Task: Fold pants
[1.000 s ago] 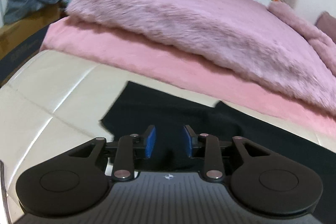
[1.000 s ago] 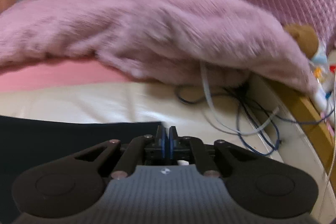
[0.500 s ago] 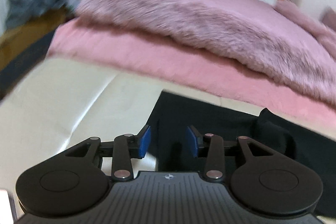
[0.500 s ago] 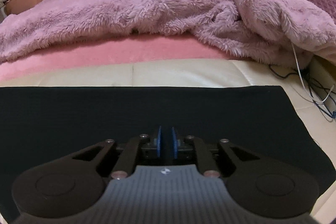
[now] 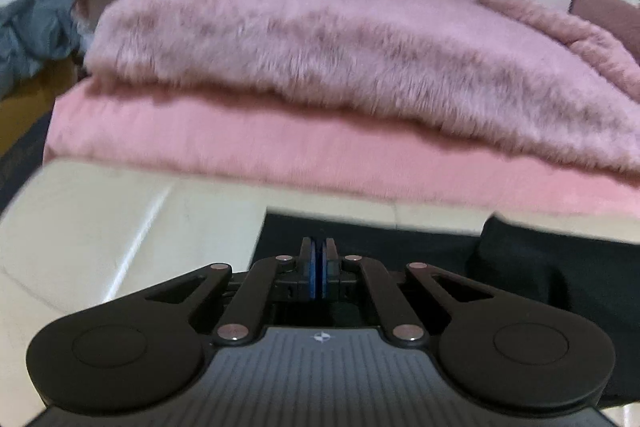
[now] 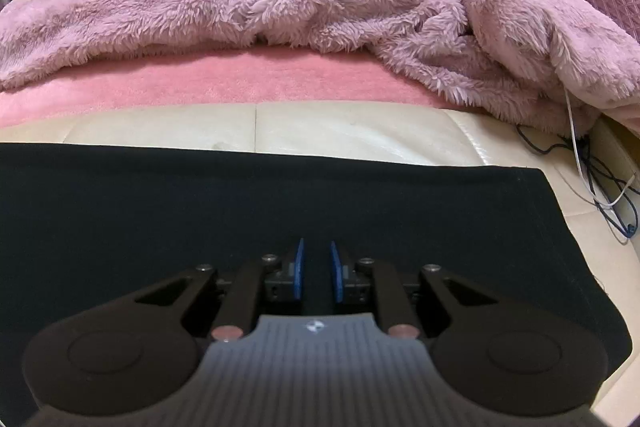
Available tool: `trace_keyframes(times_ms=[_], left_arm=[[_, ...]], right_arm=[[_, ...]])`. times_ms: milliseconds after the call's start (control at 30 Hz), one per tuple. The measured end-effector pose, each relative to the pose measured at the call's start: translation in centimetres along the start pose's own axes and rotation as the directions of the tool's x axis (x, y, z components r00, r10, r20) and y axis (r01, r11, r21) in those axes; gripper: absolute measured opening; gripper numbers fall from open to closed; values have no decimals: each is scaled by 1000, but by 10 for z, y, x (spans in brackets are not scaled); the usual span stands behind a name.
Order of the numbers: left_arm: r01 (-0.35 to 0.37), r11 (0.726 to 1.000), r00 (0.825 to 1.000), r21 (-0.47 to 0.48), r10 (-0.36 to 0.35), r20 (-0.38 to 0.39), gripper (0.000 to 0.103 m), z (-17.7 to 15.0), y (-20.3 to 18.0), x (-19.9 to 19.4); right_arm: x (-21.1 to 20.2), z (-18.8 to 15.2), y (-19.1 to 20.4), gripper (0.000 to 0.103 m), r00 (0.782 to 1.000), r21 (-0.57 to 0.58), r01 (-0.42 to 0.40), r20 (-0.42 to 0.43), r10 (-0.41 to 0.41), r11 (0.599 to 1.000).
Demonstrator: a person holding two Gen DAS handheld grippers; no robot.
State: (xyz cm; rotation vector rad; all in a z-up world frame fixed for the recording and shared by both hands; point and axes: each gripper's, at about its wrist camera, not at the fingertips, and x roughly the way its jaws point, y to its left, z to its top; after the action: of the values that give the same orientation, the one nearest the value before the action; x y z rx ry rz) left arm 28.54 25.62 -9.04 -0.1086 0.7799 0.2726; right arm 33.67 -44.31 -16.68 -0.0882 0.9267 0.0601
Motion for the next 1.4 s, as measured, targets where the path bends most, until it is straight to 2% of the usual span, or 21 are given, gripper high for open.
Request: trace_keyframes(times_ms=[133, 233, 300, 333, 367, 433, 467, 567, 633, 733, 800, 867, 933, 967, 1000, 1067, 1200, 1267, 1333, 1400], left_arm=[[-31, 998, 999, 56, 31, 7, 2, 27, 7, 9], [-41, 996, 999, 83, 43, -27, 2, 39, 12, 27], [-37, 993, 996, 113, 46, -77, 2, 42, 11, 43], [-46, 990, 994, 132, 59, -92, 4, 41, 9, 48], [-66, 988, 991, 139, 81, -107, 15, 40, 8, 55], [-95, 990, 988, 104, 106, -108, 22, 41, 13, 57], [-94, 994, 991, 57, 99, -91, 26, 41, 19, 51], [-47, 996, 997, -79, 41, -73, 30, 37, 35, 25], [-15, 986, 996, -169, 1, -84, 30, 31, 44, 7], [45, 944, 992, -328, -81, -98, 30, 10, 57, -20], [77, 893, 985, -443, -137, -104, 30, -2, 67, -28], [99, 825, 975, -557, -193, -113, 30, -16, 74, -27], [103, 784, 971, -612, -213, -109, 30, -26, 77, -23], [101, 764, 970, -637, -218, -109, 30, -30, 78, -19], [101, 739, 968, -666, -228, -106, 30, -33, 79, -16], [96, 703, 968, -705, -231, -99, 30, -38, 82, -8], [67, 668, 974, -742, -206, -97, 30, -41, 83, 0], [51, 663, 976, -747, -191, -103, 8, -40, 83, 1], [29, 681, 979, -732, -167, -117, 0, -39, 82, -1], [27, 703, 982, -711, -150, -111, 0, -36, 79, -4]], right_arm=[[1, 1, -1, 11, 1000, 6, -7, -6, 7, 1000], [0, 1, 0, 11, 1000, 4, -2, -7, 2, 1000], [1, 1, 1, 11, 1000, 1, 2, -10, -2, 1000], [1, 1, 1, 11, 1000, 0, 3, -11, -3, 1000], [2, 1, 1, 11, 1000, 1, 4, -12, -4, 1000], [2, 2, 1, 11, 1000, 2, 4, -13, -4, 1000], [2, 2, 1, 11, 1000, 0, 6, -15, -6, 1000], [3, 4, 3, 11, 1000, -10, 12, -24, -13, 1000], [2, 7, 5, 11, 999, -13, 26, -32, -26, 1000], [-14, 8, 14, 11, 999, -12, 40, -1, -40, 999], [-32, 3, 22, 11, 999, 6, 34, 28, -34, 999], [-51, -6, 36, 12, 999, 8, 21, 43, -21, 1000], [-69, -17, 49, 19, 999, 9, -10, 42, 10, 1000], [-77, -24, 55, 28, 999, 9, -26, 37, 25, 1000], [-84, -30, 60, 32, 999, 8, -38, 28, 37, 999], [-97, -44, 72, 34, 999, -7, -53, 6, 53, 999], [-114, -67, 80, 41, 998, -17, -45, -36, 44, 999], [-120, -76, 78, 42, 997, 7, -46, -62, 46, 999], [-125, -83, 77, 42, 996, 23, -43, -80, 45, 999], [-132, -89, 78, 42, 995, 35, -45, -86, 48, 998]])
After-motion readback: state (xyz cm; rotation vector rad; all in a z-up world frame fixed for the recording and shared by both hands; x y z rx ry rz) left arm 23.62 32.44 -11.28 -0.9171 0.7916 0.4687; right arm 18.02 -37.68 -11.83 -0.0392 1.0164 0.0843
